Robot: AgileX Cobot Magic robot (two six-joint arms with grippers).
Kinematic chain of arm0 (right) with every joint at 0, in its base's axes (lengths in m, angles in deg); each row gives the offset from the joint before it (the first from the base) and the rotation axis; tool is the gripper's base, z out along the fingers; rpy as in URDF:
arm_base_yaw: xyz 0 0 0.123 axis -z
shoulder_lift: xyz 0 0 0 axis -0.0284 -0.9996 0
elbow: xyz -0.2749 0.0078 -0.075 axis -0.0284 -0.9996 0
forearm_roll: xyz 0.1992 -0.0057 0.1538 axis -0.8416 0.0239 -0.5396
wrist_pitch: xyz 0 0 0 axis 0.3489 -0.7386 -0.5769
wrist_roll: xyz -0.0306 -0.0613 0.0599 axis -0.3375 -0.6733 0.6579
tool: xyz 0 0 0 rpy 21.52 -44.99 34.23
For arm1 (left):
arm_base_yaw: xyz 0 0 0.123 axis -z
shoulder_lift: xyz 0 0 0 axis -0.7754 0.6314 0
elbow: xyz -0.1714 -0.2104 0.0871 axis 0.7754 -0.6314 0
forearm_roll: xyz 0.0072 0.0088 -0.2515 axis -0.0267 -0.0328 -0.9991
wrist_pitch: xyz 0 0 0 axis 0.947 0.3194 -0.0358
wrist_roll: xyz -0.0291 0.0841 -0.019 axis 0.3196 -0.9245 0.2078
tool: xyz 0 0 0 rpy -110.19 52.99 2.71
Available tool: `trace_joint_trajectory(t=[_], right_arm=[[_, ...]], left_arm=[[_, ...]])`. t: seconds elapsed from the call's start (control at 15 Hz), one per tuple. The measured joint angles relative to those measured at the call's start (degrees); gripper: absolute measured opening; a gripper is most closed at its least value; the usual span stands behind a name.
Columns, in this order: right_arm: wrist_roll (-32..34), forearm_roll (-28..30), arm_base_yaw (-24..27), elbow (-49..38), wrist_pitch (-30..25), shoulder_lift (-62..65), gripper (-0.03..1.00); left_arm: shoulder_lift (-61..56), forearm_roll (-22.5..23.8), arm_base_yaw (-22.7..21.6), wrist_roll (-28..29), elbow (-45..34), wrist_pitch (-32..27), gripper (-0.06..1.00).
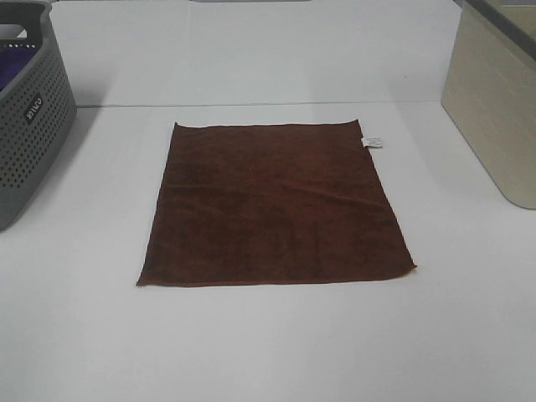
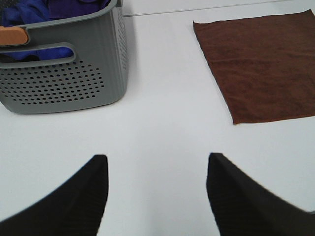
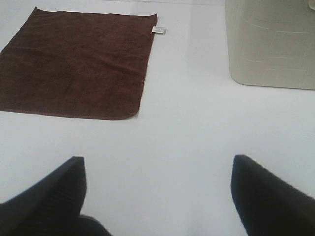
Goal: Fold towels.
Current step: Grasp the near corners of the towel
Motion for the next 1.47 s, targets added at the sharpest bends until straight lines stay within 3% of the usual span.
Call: trace_joint_trajectory(t=[1.47], right_arm=[[0.0, 0.0, 0.0, 0.0, 0.0, 0.0, 0.77]], left_arm=[[0.0, 0.0, 0.0, 0.0, 0.0, 0.0, 0.57]])
